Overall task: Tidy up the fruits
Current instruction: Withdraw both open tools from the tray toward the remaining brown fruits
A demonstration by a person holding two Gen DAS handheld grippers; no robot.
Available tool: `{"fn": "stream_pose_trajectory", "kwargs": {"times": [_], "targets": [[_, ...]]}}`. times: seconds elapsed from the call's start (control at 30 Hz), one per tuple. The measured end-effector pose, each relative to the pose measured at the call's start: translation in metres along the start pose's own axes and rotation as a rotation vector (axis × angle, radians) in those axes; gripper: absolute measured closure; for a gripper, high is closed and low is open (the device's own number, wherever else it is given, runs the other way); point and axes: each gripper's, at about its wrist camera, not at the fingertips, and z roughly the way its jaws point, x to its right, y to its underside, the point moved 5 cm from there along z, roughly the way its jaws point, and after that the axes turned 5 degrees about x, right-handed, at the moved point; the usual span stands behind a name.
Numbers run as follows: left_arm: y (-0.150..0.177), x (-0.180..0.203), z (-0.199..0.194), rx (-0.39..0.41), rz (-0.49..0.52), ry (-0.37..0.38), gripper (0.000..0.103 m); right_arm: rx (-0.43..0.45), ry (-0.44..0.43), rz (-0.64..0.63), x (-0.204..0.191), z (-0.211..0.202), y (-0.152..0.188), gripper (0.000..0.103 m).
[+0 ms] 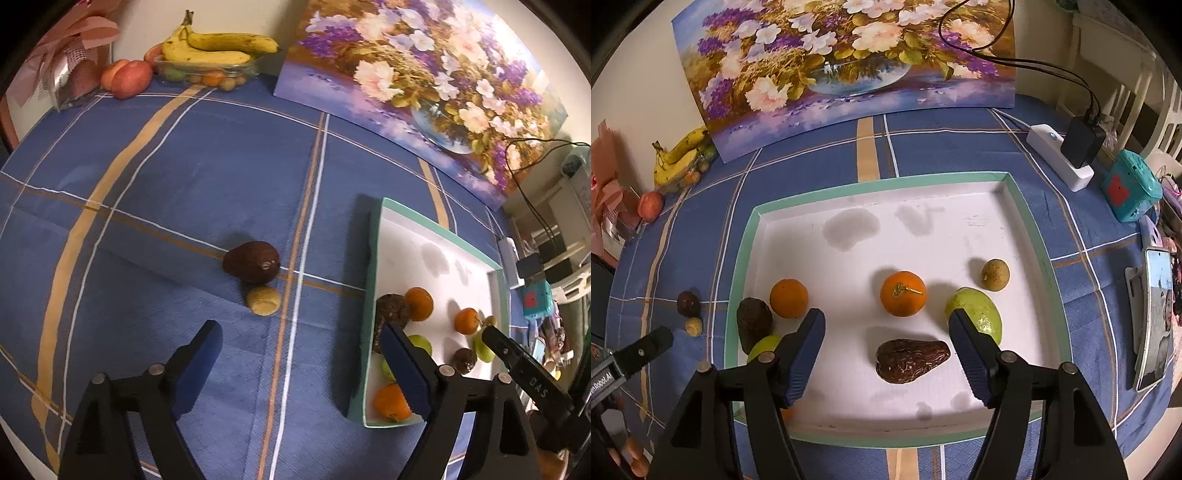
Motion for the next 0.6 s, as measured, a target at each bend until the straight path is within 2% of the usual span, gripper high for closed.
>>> {"fn": "stream_pose_trajectory", "kwargs": {"times": [0.1, 0.17, 0.27, 0.3, 0.33, 0.6], "targets": [[-0.001, -0.003, 0.0, 0.008, -0.007, -0.01, 0.011, -0.002, 0.009, -0.003, 0.0, 0.001, 0.0, 0.028], [-0.002, -0.005, 0.0, 0.016, -0.011, -0.013, 0.0, -0.003, 0.011, -0.007, 0.0, 0.002, 0.001, 0.028], [-0.004, -0.007, -0.002, 0.037, -0.015, -0.016, 0.0, -0.004, 0.017, -0.013, 0.0, 0.003, 0.001, 0.023], [-0.004, -0.007, -0.002, 0.04, -0.016, -0.018, 0.0, -0.003, 0.018, -0.013, 0.0, 0.003, 0.001, 0.012], [-0.005, -0.008, -0.002, 0.044, -0.017, -0.022, 0.0, 0.0, 0.017, -0.012, 0.0, 0.003, 0.001, 0.008], [-0.014, -0.011, -0.002, 0.078, -0.014, -0.043, 0.0, 0.066, -0.018, -0.008, -0.005, -0.004, -0.006, 0.008]]}}
